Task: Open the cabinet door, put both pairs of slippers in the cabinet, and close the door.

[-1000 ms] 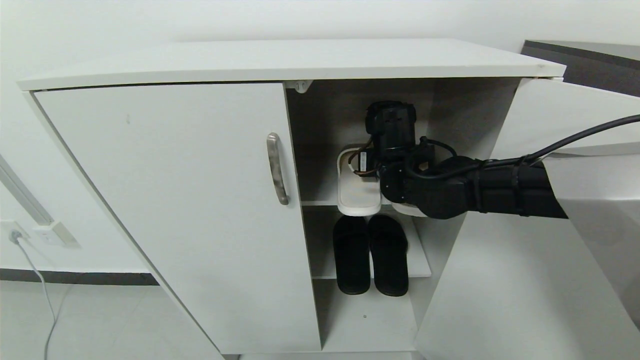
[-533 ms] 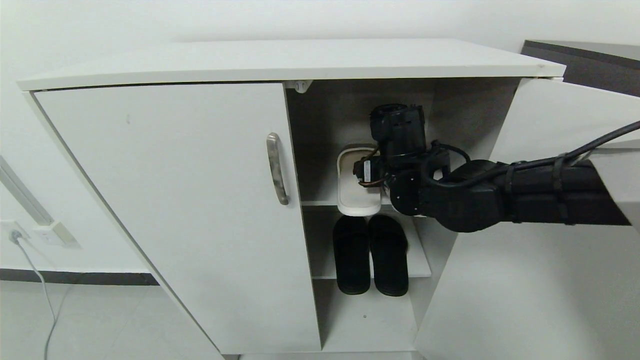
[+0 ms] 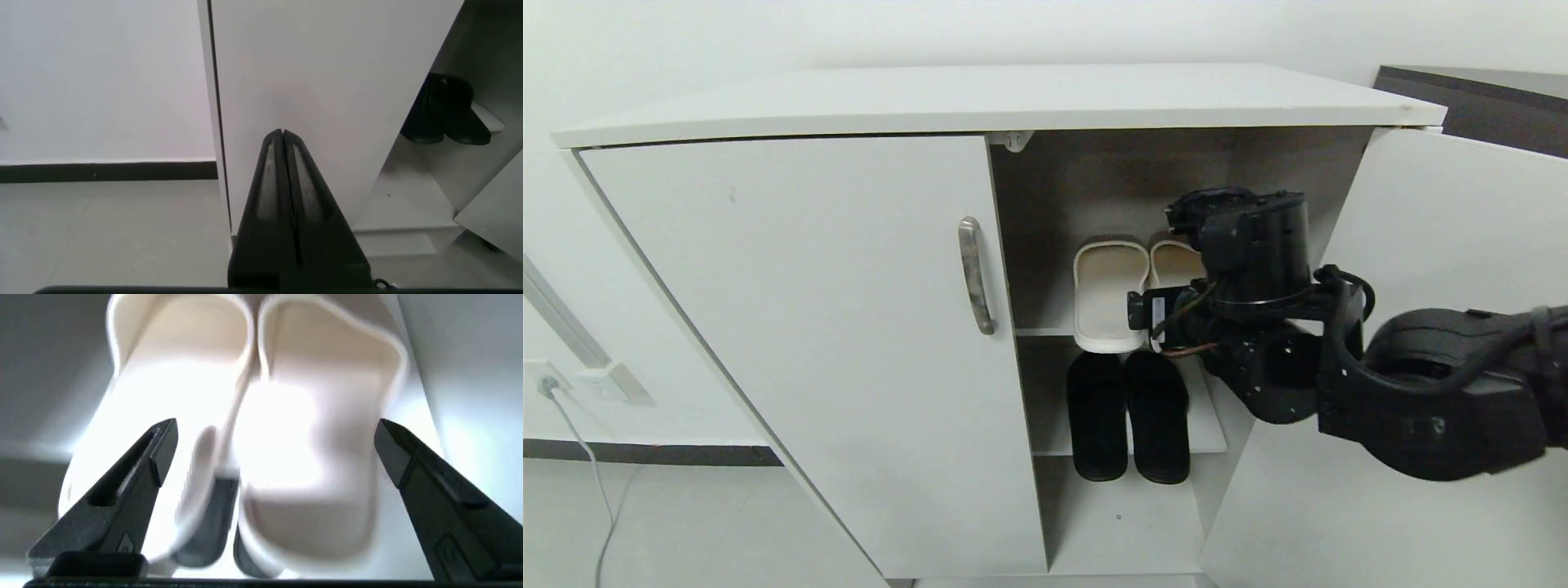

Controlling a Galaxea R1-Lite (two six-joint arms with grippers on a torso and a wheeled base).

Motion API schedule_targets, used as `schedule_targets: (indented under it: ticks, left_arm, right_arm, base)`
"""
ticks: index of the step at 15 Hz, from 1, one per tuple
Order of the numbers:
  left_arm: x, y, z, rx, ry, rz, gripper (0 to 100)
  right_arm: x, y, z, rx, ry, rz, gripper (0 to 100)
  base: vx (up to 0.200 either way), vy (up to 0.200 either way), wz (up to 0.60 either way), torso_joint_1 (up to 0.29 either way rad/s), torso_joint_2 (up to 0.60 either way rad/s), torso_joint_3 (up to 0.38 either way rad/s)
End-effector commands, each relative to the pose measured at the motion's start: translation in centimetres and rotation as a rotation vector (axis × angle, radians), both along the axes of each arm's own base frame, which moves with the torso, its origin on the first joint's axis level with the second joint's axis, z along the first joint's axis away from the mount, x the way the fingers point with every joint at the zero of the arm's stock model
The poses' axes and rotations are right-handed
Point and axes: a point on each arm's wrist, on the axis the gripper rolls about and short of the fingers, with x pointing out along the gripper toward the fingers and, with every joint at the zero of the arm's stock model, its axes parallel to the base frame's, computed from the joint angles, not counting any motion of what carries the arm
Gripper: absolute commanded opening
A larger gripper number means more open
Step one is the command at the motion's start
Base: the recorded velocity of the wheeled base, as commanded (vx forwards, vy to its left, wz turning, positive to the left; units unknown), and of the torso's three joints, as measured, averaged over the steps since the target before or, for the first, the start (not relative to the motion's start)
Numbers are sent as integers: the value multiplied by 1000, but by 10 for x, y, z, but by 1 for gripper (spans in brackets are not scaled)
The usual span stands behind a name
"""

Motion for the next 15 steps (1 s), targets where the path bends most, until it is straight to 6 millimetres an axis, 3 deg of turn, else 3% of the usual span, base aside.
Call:
schedule_targets:
  ticks: [1,5,8,9,15]
  left_arm:
    - [0,0,0,-1,0,0,0]
    - [0,0,0,-1,0,0,0]
    - [0,0,0,-1,0,0,0]
    - [0,0,0,-2,0,0,0]
    - [0,0,0,-1,0,-1,0]
  right_arm:
    - [-38,-21,7,44,-30,71,100]
    - [-73,-50,-16,57,10,254,100]
    - [-79,-52,-32,70,12,347,100]
    - [-78,-49,-37,61,22,350,0]
    - [-76,-41,-53,42,52,363,0]
  base:
    - [0,0,0,0,0,0]
    - [0,0,0,0,0,0]
    - [0,0,0,0,0,0]
    - [0,0,0,0,0,0]
    - [0,0,0,0,0,0]
